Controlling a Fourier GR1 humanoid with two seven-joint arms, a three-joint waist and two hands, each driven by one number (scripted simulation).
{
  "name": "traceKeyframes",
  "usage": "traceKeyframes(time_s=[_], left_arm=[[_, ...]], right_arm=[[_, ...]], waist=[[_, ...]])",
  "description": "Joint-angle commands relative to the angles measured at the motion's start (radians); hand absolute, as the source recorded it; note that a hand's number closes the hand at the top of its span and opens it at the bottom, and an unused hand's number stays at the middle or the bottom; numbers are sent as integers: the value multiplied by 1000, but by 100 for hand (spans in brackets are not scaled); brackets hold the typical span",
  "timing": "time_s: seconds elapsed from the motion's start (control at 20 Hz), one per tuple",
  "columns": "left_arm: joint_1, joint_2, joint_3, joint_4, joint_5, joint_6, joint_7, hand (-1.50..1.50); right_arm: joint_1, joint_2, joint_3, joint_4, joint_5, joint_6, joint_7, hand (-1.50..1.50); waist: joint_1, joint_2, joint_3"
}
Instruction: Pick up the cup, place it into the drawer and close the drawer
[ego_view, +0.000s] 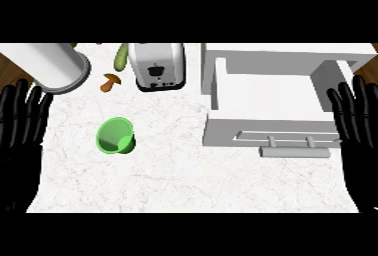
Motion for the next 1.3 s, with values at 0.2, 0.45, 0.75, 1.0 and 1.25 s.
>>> traceKeyframes(time_s=[0.2, 0.45, 0.75, 1.0, 1.25], left_arm=[[-71, 50, 40, 81, 85, -113, -71, -150], [-65, -10, 126, 240, 272, -101, -2, -150], [-55, -27, 112, 368, 216, -117, -98, -150], [-121, 5, 145, 500, 197, -116, -114, -150], [-100, 9, 151, 647, 160, -143, -225, -150]], right_arm=[[6, 22, 7, 46, 28, 12, -84, -150], [-5, -44, 42, 38, -26, 96, 96, -150], [-143, -25, -1, 176, 0, 80, 85, -150], [-107, -54, -61, 173, -63, 153, 61, -150], [-232, -66, -107, 293, -58, 148, 40, -150]], waist=[[-10, -14, 28], [-12, -12, 27], [-6, -13, 28], [-10, -14, 28], [-6, -13, 28]])
